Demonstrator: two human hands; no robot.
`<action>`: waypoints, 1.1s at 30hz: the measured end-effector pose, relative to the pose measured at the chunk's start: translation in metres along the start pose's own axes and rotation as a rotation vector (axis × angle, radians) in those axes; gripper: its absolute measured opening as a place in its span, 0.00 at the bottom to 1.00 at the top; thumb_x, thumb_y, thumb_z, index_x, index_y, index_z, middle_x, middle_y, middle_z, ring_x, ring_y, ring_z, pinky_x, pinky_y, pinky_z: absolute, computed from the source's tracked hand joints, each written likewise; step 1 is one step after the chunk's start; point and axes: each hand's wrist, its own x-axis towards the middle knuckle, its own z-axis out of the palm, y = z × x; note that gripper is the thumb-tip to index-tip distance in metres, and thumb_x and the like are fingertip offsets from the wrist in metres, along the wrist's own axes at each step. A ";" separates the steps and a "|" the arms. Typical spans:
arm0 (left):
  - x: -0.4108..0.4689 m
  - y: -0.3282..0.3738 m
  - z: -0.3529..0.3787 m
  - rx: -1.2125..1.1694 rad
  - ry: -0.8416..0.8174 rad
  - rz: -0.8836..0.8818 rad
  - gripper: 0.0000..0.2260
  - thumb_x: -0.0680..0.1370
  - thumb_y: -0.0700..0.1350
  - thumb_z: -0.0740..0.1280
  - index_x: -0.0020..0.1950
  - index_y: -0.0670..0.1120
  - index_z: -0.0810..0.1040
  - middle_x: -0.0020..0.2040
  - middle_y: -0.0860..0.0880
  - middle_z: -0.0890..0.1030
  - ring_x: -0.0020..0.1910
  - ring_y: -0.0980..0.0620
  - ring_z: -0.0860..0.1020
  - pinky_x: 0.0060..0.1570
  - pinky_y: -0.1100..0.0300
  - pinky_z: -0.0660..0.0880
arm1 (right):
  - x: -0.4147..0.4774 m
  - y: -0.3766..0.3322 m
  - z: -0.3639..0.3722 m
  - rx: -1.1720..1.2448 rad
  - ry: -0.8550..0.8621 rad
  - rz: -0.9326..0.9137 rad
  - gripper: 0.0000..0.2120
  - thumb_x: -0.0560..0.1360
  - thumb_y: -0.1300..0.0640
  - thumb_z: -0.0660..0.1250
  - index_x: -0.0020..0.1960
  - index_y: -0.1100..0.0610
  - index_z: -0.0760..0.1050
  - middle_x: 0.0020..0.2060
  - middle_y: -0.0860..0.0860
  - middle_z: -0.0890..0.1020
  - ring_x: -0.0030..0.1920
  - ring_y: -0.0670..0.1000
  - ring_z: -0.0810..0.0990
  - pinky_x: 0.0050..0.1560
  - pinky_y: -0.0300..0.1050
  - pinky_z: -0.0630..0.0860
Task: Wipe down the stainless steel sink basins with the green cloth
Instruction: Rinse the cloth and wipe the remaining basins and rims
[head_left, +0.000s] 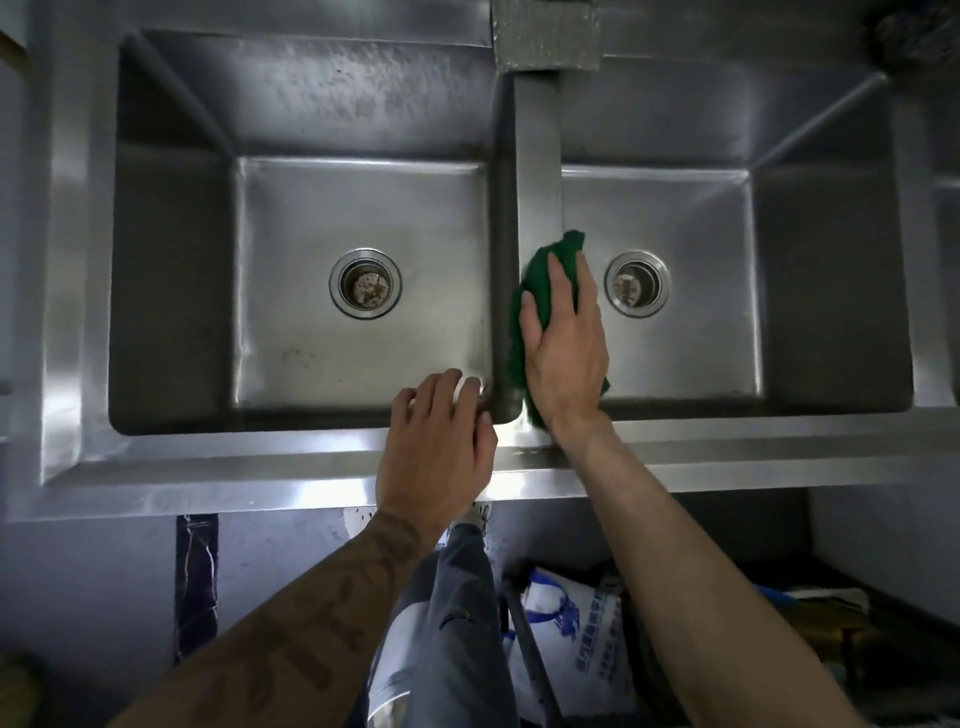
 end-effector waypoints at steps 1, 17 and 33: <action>-0.001 0.000 0.000 -0.003 -0.006 0.004 0.18 0.85 0.50 0.57 0.68 0.43 0.76 0.67 0.42 0.79 0.64 0.42 0.77 0.64 0.44 0.73 | 0.026 -0.006 0.003 0.012 0.005 -0.002 0.25 0.87 0.47 0.57 0.81 0.54 0.65 0.82 0.55 0.61 0.79 0.57 0.66 0.75 0.56 0.71; 0.000 0.000 0.001 -0.036 0.033 -0.011 0.17 0.82 0.50 0.62 0.66 0.43 0.79 0.64 0.43 0.81 0.62 0.42 0.79 0.63 0.44 0.75 | 0.167 -0.042 0.023 -0.009 0.072 0.003 0.25 0.85 0.48 0.58 0.80 0.54 0.67 0.81 0.57 0.64 0.77 0.59 0.69 0.73 0.53 0.71; 0.001 0.000 0.002 -0.057 0.031 -0.008 0.17 0.81 0.49 0.61 0.66 0.42 0.78 0.64 0.43 0.81 0.62 0.42 0.79 0.63 0.44 0.74 | 0.146 -0.047 0.035 -0.076 0.151 0.046 0.25 0.84 0.47 0.60 0.79 0.54 0.68 0.79 0.58 0.66 0.72 0.59 0.73 0.67 0.52 0.75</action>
